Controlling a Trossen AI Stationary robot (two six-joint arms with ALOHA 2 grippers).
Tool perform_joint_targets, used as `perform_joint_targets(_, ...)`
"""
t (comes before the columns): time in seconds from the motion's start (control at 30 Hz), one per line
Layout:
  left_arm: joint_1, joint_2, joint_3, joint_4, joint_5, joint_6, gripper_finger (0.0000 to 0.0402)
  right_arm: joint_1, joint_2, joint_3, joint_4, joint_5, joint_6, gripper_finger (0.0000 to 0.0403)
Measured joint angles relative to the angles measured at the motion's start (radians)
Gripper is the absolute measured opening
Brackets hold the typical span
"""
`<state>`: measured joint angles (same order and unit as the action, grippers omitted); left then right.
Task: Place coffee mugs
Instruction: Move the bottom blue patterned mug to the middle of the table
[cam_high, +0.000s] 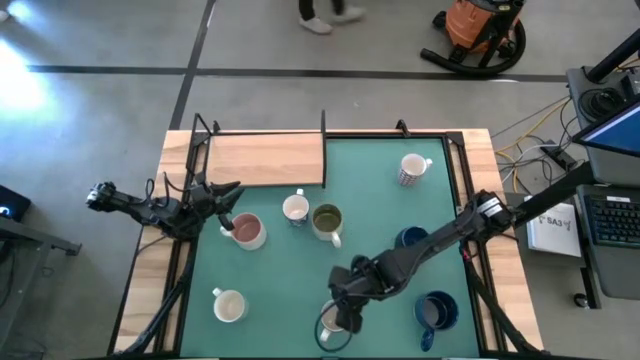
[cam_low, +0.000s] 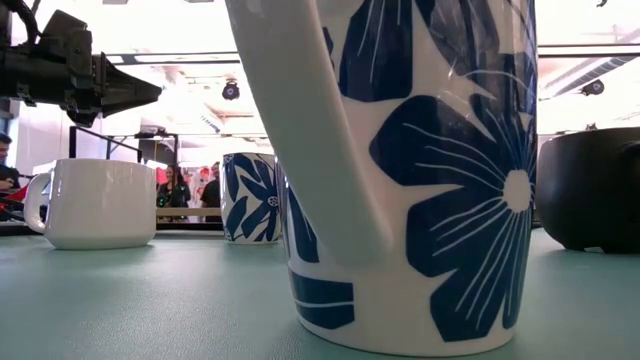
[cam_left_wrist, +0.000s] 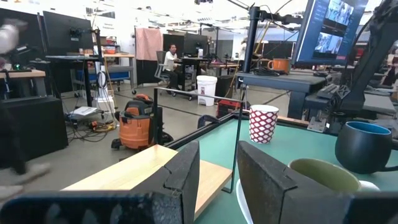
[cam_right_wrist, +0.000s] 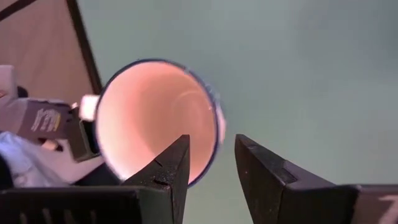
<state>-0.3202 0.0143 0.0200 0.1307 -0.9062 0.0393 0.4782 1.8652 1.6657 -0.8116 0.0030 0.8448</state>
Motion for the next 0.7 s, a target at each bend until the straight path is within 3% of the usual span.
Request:
perform_joint_targets(0.33,0.000,0.000,0.000,0.000,0.000,0.000,0.0091,0.000,0.002,-0.062,0.051,0.016,0.042,0.0114)
perform_joint_targets(0.7,0.000,0.000,0.000,0.000,0.000,0.000,0.0091,-0.006,0.002,-0.119,0.125,0.018,0.080,0.0073)
